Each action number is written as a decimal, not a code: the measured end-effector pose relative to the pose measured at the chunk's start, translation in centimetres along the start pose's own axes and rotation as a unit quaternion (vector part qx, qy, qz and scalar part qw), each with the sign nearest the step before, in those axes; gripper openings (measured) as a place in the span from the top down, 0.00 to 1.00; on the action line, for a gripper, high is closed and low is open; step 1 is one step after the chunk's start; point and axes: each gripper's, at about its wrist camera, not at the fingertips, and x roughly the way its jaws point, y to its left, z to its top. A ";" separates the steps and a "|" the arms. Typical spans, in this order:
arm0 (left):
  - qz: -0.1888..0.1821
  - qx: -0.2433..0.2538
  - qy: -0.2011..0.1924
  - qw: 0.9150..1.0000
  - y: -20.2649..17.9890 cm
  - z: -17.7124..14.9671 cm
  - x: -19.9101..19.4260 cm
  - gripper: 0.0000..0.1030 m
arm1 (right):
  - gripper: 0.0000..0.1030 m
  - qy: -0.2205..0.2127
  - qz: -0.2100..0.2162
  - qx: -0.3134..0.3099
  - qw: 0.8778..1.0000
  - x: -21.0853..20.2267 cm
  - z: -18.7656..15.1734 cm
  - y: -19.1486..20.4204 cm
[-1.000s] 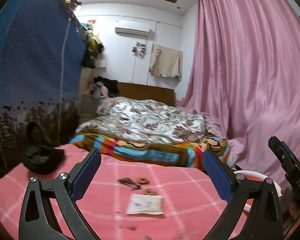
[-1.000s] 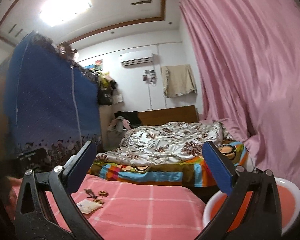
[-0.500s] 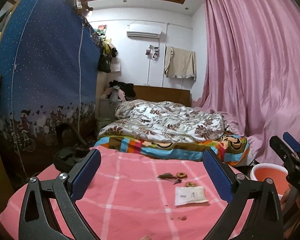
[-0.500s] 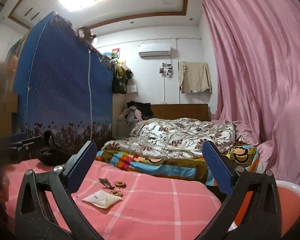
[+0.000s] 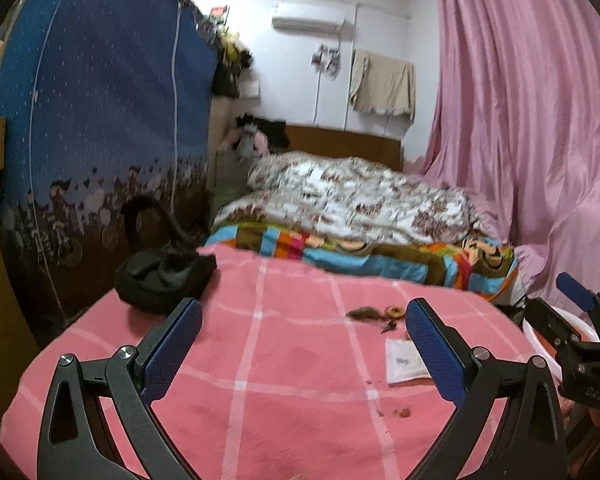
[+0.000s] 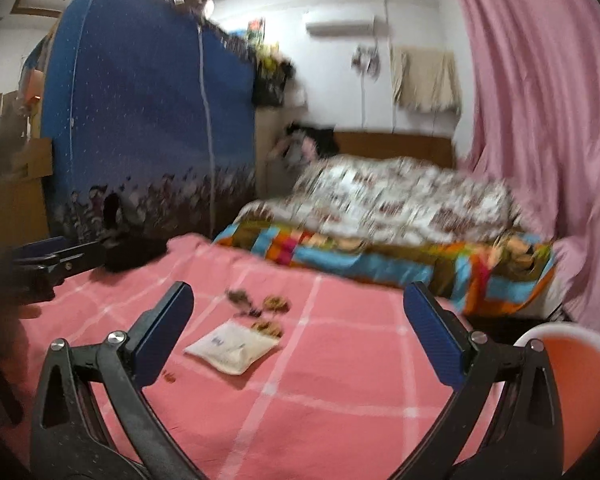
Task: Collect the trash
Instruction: 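Bring both tools back over the remaining trash on the bedspread, then grasp the white sachet with the right tool while the left tool grasps the dried twig, then carry the twig and sachet to the orange bucket and open both tools over it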
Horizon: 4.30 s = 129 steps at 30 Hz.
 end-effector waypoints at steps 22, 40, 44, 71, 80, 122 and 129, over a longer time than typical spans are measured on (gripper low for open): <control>-0.039 -0.072 0.165 0.983 2.7 -1.9 6.3 0.23 | 0.51 0.208 0.087 0.030 0.974 8.5 -3.1 2.0; -0.076 -0.038 0.217 0.973 0.7 -2.0 7.8 0.42 | 0.81 0.146 0.061 0.004 0.987 4.9 -2.2 0.7; -0.083 -0.030 0.228 0.970 0.1 -1.9 8.6 0.44 | 0.81 0.117 0.025 0.021 0.993 3.7 -1.3 -1.6; -0.121 -0.017 0.267 0.956 -6.0 -0.5 18.6 0.88 | 0.81 0.129 -0.010 0.042 0.991 5.3 -1.8 -6.2; -0.138 -0.022 0.234 0.962 -5.7 0.0 15.9 0.96 | 0.81 0.100 -0.001 0.031 0.995 3.9 -1.6 -5.4; -0.344 0.216 -0.083 0.910 -27.3 2.1 -1.3 0.96 | 0.81 -0.153 -0.218 0.045 0.963 -16.6 -0.9 -14.3; -0.369 0.212 -0.042 0.904 -31.2 1.0 0.3 0.96 | 0.80 -0.124 -0.255 0.073 0.956 -17.3 -2.0 -16.7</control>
